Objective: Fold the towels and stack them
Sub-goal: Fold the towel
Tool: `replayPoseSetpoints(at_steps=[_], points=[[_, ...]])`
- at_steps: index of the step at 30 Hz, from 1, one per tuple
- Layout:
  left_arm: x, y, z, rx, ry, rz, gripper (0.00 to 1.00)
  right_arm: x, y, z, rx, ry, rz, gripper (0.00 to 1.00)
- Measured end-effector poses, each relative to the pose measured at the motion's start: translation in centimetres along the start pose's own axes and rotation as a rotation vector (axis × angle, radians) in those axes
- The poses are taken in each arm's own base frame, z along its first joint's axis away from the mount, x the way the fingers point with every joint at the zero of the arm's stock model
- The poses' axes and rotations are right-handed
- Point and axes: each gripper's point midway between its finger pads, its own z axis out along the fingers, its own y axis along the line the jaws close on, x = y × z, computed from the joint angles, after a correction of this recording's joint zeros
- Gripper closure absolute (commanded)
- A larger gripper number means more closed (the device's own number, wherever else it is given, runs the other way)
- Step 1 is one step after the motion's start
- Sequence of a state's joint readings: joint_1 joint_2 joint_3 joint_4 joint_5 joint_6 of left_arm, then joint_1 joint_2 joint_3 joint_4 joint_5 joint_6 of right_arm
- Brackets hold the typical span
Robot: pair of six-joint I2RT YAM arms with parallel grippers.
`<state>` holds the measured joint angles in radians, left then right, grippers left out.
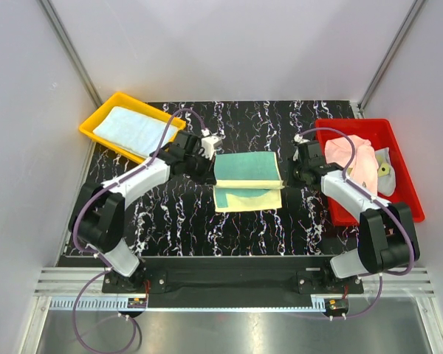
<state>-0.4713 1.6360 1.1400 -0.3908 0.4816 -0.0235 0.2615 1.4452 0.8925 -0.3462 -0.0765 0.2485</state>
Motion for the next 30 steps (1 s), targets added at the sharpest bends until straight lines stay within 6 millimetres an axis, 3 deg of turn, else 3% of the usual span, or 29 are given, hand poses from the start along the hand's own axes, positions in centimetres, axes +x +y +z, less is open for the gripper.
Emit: replayPoseSetpoints(at_steps=[3, 5, 7, 8, 11, 15, 17, 21, 25, 30], points=[[1.5, 0.0, 0.6, -0.028, 0.036, 0.0, 0.99, 1.1, 0.0, 0.2, -0.005, 0.029, 0.039, 1.0], [2.6, 0.1, 0.9, -0.05, 0.061, -0.002, 0.92, 2.0, 0.1, 0.3, -0.012, 0.051, 0.061, 0.96], [3.6, 0.1, 1.2, -0.071, 0.085, -0.006, 0.9, 3.2, 0.1, 0.5, -0.017, 0.081, 0.087, 0.85], [4.1, 0.1, 1.3, -0.086, 0.096, -0.007, 0.84, 3.8, 0.0, 0.5, -0.015, 0.096, 0.097, 0.73], [5.4, 0.3, 1.6, -0.128, 0.128, -0.015, 0.69, 5.4, 0.0, 0.4, -0.021, 0.143, 0.129, 0.58], [5.5, 0.6, 1.3, -0.179, 0.115, -0.033, 0.67, 6.6, 0.8, -0.6, -0.059, 0.193, 0.16, 0.53], [5.0, 0.7, 1.0, -0.196, 0.091, -0.045, 0.62, 6.7, 1.1, -1.2, -0.072, 0.199, 0.168, 0.53], [4.0, 0.5, 1.1, -0.204, 0.049, -0.099, 0.62, 6.2, 1.4, -1.6, -0.078, 0.202, 0.174, 0.52], [3.5, 0.0, 1.6, -0.186, 0.022, -0.183, 0.57, 5.5, 1.6, -0.8, -0.073, 0.212, 0.18, 0.53], [4.7, -0.1, 2.6, -0.178, 0.02, -0.279, 0.57, 7.0, 0.8, 1.0, -0.037, 0.287, 0.19, 0.53]])
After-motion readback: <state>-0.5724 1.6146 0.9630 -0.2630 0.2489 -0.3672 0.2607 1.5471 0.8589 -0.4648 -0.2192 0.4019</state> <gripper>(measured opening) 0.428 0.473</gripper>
